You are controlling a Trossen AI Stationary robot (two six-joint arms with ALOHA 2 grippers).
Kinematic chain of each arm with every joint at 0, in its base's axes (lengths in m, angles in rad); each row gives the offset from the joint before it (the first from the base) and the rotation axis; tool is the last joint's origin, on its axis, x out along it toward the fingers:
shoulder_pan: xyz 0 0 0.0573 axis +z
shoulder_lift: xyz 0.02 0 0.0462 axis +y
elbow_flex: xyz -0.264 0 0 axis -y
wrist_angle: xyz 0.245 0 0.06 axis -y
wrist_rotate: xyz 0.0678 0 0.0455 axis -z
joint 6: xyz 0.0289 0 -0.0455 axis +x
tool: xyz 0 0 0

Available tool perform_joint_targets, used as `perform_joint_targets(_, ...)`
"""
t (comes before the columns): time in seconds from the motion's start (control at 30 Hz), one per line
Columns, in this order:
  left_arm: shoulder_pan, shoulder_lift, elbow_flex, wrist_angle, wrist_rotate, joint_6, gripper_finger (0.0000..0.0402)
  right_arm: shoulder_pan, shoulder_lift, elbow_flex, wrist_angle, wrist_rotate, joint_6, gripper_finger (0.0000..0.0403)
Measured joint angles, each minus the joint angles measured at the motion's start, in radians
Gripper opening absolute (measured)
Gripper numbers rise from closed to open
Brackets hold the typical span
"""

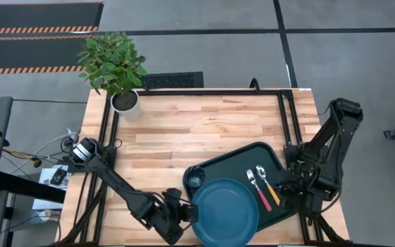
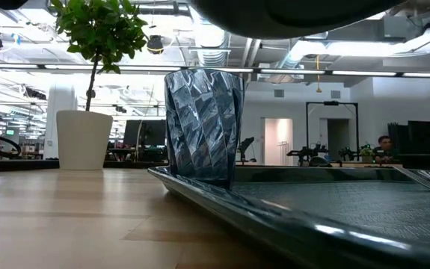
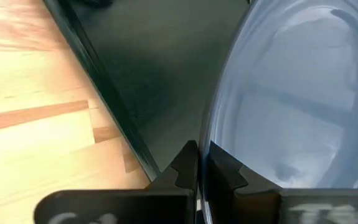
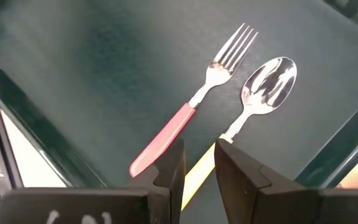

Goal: Pick and place plate/cup/fork/spoon on tray
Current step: Put the blue plate to the left of the pink fork on the tray

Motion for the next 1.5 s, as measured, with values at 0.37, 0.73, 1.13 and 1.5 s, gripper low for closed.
perform_joint_targets(0.37, 0.033, 0.0, 0.0, -0.033, 0.018, -0.001, 0.0, 0.039, 0.0, 0.0, 0.0, 0.02, 0.031, 0.0113)
perform_joint_targets(0.73, 0.037, 0.0, 0.0, -0.043, 0.031, -0.015, 0.0, 0.038, 0.0, 0.0, 0.0, 0.021, 0.031, 0.0113)
perform_joint_targets(1.13, 0.043, -0.002, -0.056, -0.026, 0.08, -0.088, 0.0, 0.037, 0.0, 0.0, 0.001, 0.035, 0.034, 0.0113)
perform_joint_targets(1.5, 0.049, 0.065, -0.055, 0.073, 0.138, -0.114, 0.0, 0.036, 0.0, 0.0, -0.003, 0.047, 0.033, 0.0113)
